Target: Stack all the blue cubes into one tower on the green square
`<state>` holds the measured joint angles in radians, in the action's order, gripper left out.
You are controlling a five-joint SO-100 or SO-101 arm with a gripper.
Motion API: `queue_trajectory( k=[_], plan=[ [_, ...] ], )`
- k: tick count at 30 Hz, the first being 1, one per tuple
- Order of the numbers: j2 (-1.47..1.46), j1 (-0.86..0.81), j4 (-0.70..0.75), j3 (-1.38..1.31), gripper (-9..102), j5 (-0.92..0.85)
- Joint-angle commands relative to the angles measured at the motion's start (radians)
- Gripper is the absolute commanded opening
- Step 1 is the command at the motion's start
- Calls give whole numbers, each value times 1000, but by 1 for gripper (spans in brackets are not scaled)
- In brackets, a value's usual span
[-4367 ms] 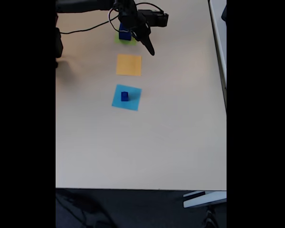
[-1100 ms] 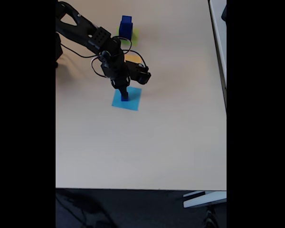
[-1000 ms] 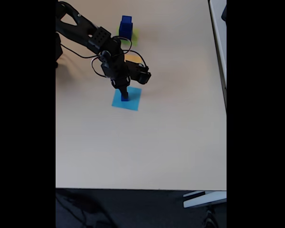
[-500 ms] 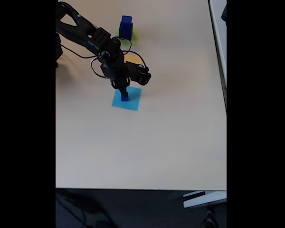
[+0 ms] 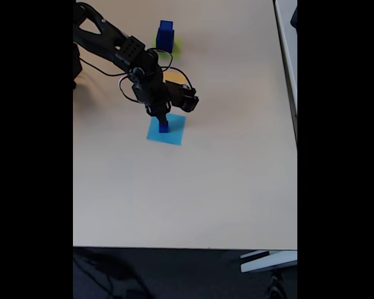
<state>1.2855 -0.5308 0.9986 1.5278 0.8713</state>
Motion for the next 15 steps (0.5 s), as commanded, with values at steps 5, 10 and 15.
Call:
queue_trajectory(
  k=[5, 10, 15],
  plan=[
    [21, 3, -12, -15, 0, 3],
    [44, 28, 49, -57, 1, 20],
    [74, 67, 126, -106, 2, 64]
  ],
)
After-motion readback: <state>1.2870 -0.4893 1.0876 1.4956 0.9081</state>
